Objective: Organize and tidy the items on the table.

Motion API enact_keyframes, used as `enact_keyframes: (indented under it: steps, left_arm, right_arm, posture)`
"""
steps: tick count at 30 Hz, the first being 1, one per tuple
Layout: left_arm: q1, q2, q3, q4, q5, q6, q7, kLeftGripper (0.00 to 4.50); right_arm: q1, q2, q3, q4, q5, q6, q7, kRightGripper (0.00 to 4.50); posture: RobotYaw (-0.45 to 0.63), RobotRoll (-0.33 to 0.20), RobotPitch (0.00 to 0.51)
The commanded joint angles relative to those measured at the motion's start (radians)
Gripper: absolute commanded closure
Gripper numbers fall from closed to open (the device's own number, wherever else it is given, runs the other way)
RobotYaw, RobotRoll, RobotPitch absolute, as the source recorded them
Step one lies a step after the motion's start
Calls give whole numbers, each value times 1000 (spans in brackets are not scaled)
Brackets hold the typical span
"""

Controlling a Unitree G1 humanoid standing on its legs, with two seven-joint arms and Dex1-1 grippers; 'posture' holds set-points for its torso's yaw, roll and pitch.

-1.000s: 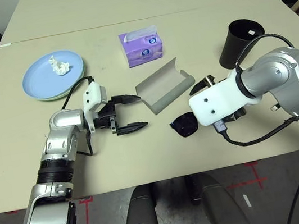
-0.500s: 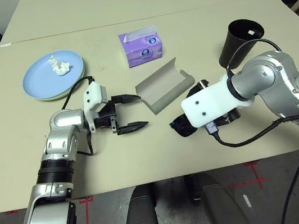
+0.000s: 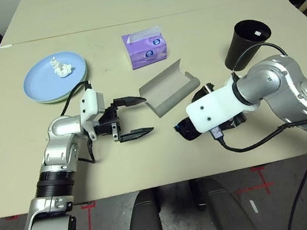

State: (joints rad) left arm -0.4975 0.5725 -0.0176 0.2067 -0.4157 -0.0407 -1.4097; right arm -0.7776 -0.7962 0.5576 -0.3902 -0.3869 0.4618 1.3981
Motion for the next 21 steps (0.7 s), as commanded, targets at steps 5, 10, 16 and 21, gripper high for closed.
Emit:
enact_keyframes:
  steps: [5, 10, 16, 21]
  left_arm:
    - [24, 13, -4, -52, -18, 40, 5, 34]
    - [32, 26, -9, -63, -11, 58, 3, 34]
    - [43, 36, -8, -69, -15, 50, 1, 34]
    - [43, 33, -7, -72, -16, 47, 4, 34]
  right_arm:
    - [26, 19, 24, 39, -41, -54, -24, 0]
    - [30, 30, 23, 55, -56, -69, -30, 0]
    - [25, 46, 25, 71, -67, -79, -40, 0]
    - [13, 62, 21, 81, -74, -83, -38, 0]
  posture:
    - [151, 0, 248]
    - [157, 0, 246]
    - [163, 0, 244]
    - [165, 0, 241]
